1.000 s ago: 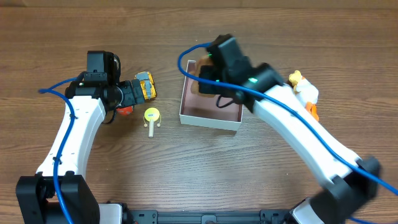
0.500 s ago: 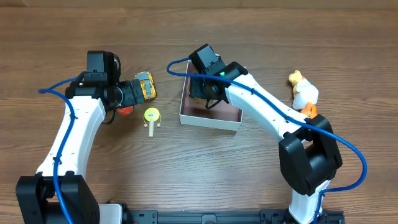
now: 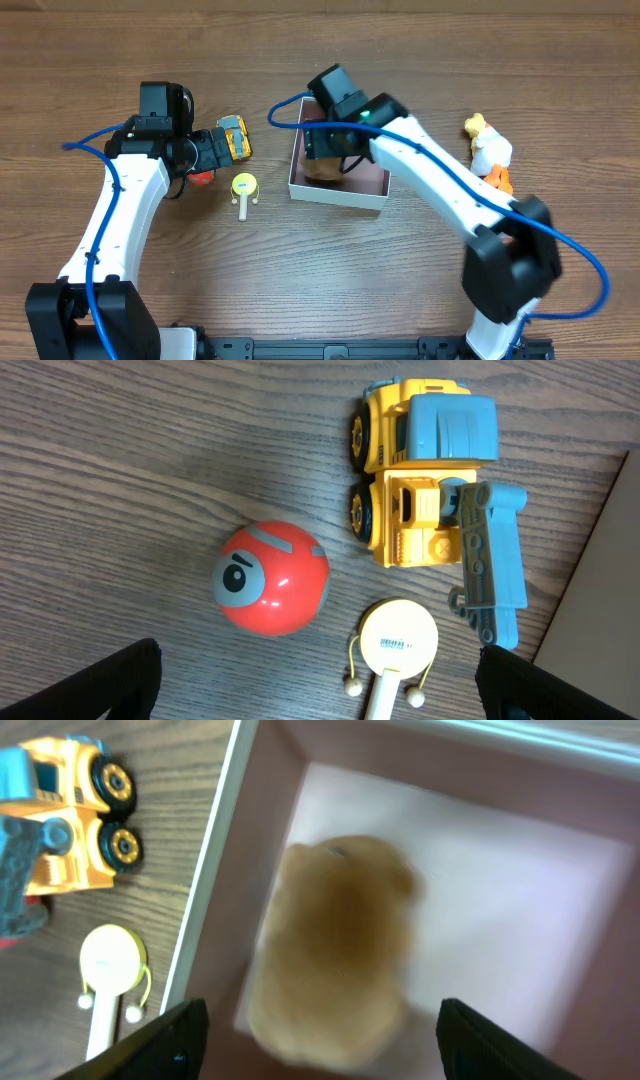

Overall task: Pack container
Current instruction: 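Move the right gripper to the white plush duck and grasp it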

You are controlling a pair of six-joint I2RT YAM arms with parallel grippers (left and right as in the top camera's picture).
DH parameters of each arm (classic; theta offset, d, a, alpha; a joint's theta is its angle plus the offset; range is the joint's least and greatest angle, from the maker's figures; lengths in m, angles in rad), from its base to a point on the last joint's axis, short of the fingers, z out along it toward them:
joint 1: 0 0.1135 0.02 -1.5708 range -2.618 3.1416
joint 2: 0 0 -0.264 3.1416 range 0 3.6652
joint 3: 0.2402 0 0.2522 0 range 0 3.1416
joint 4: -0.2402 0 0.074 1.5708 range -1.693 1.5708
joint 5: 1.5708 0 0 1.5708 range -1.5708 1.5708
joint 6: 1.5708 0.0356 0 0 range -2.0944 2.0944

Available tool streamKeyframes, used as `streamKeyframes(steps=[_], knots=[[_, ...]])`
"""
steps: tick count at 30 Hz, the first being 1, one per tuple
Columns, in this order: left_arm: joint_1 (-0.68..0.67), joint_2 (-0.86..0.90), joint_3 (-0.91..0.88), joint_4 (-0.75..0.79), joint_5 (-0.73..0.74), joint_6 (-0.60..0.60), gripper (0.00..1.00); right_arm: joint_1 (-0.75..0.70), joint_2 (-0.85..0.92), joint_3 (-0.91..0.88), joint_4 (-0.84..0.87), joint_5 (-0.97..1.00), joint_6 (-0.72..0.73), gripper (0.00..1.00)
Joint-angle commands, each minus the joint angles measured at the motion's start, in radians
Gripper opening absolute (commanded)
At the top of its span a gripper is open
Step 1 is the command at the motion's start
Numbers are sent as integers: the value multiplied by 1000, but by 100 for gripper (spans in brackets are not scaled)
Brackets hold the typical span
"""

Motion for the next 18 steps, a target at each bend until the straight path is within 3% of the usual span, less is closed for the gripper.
streamKeyframes(steps=[1,4,8,13,18], knots=[[-7,4,22,1,10,4,100,-77,-171,114,-85,79,-14,76],[-7,4,22,2,10,4,100,-190,-263,133,-156,79,-14,76],[-7,4,22,2,10,4,100,-387,-308,133,-240,120,-28,85],[-7,4,22,1,10,5,100,-602,-268,74,-259,104,-68,90],[-7,4,22,2,10,4,100,-705,-172,-9,-205,31,-170,99]])
